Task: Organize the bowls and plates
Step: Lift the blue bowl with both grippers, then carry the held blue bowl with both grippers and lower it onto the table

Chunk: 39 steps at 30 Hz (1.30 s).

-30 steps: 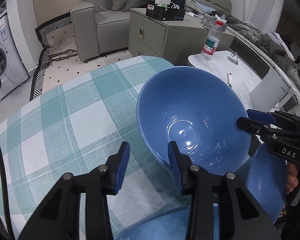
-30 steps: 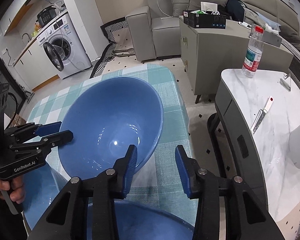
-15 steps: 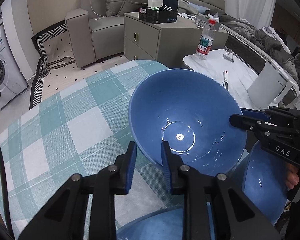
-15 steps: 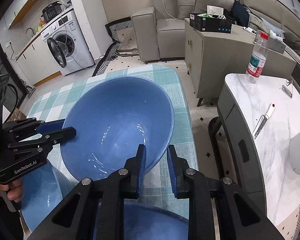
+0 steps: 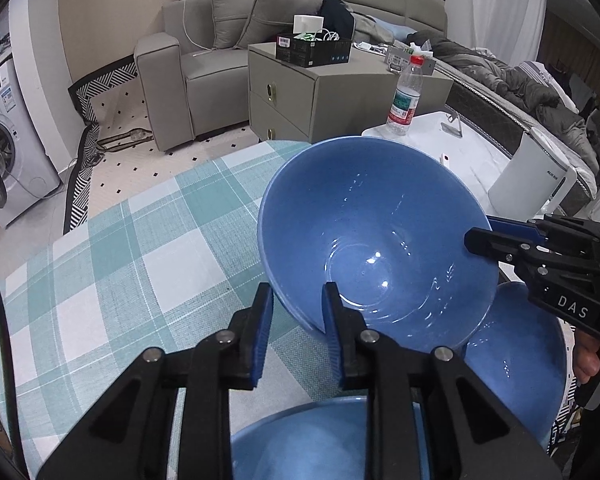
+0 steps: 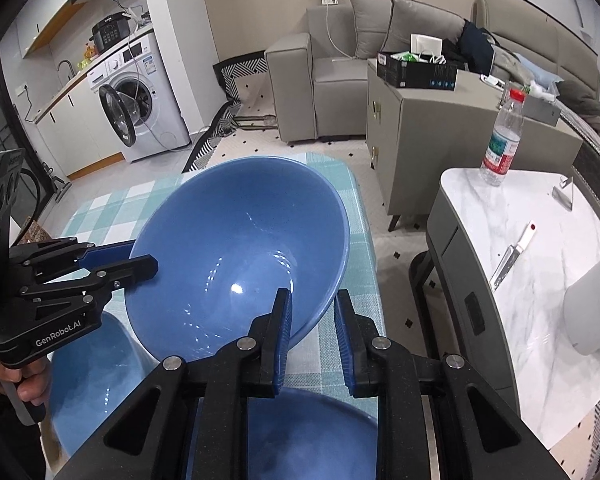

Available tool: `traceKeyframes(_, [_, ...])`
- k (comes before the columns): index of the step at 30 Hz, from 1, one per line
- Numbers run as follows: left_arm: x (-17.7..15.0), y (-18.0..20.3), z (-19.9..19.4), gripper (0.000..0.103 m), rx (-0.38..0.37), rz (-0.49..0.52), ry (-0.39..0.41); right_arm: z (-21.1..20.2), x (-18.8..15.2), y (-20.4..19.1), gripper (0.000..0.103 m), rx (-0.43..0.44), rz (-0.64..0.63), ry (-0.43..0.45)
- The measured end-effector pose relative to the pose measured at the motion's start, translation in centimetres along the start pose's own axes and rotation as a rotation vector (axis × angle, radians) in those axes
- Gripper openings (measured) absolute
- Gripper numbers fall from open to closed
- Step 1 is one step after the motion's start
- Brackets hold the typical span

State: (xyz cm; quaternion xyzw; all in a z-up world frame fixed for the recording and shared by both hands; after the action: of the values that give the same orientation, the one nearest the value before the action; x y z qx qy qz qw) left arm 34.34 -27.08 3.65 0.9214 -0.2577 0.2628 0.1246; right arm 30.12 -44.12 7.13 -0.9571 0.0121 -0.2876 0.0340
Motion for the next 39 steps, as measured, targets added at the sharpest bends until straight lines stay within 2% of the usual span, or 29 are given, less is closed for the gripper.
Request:
traceKeyframes(18, [-1.3,1.2,-5.5,0.023,0.01,0.006,0.094,-6.8,-1.5,-2.0,0.022,0.0,-0.024,0.109])
traceKeyframes(39, [-6.1,0.9,-12.3,0.023,0.039,-0.03,0.205,-12.7,-5.2,-6.2,0.022,0.024,-0.085,0.204])
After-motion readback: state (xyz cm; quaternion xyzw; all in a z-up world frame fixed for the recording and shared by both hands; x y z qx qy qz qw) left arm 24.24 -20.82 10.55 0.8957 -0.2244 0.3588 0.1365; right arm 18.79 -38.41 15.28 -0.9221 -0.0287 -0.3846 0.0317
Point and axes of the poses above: each gripper's, at about its wrist camera, not at the fingertips, and z roughly the way its jaws point, y to its right, x to its top, the point moved 3 cm from there along z, roughly the way its jaws point, and after that the axes turned 4 degrees about -y, right-handed, at the moved point
